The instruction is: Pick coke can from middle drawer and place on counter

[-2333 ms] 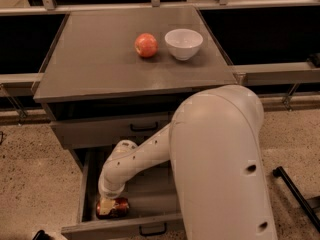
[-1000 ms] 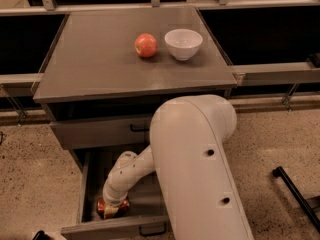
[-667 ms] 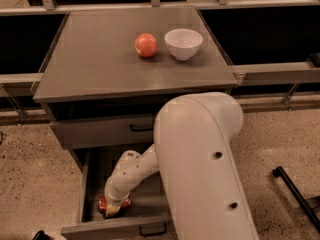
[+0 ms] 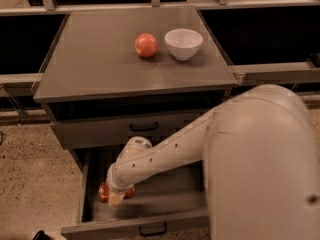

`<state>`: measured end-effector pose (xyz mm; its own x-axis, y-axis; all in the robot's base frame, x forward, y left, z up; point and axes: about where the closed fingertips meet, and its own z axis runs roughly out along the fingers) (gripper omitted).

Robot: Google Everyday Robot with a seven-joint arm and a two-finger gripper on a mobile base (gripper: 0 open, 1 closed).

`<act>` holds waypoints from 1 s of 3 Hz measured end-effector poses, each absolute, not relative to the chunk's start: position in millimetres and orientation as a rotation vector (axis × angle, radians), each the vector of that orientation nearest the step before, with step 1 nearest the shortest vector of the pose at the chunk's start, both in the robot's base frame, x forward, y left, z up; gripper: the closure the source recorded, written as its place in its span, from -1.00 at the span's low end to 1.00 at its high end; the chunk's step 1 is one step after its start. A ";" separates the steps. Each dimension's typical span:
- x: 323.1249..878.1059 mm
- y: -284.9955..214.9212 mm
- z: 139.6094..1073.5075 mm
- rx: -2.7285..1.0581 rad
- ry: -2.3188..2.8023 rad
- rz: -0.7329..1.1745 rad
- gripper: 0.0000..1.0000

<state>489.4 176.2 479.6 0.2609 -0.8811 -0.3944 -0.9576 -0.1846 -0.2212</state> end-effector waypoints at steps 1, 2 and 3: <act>491.4 181.6 527.2 -2.051 1.704 0.353 1.00; 498.5 189.0 594.5 -1.916 1.706 0.658 1.00; 502.1 187.4 620.2 -1.891 1.678 0.691 1.00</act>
Offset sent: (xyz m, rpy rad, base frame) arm 0.0263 -0.1546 0.2405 0.3062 0.1996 0.5187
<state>502.1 187.4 620.2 0.1044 -0.7314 -0.6739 -0.9939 -0.1017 -0.0435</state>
